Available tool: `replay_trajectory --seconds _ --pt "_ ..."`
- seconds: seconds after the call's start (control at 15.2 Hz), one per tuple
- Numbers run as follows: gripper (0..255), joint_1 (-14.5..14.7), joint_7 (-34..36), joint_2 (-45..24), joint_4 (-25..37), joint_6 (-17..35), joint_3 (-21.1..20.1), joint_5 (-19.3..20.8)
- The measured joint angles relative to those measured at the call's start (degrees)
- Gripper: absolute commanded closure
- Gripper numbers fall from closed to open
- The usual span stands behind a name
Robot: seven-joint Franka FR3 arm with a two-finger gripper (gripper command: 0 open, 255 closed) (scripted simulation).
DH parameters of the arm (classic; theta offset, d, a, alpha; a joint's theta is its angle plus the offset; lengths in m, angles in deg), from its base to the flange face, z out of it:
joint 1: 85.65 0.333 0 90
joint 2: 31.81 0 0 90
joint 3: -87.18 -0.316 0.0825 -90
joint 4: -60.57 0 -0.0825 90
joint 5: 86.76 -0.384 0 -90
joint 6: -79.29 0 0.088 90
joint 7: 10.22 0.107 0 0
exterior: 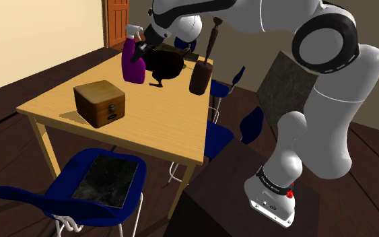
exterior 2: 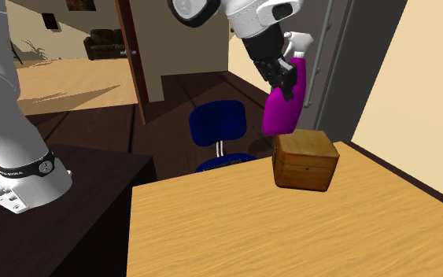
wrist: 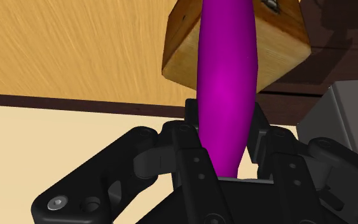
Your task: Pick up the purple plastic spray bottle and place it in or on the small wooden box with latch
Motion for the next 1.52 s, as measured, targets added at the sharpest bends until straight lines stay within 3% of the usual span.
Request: replay_trajectory --seconds 0.66,1.52 --pt "255 -5.67 8.66 -19.82 27.17 -8.00 -4.63 -4.12" --pt "255 -6.45 5.69 -23.39 24.66 -2.31 -7.16 -7.42"
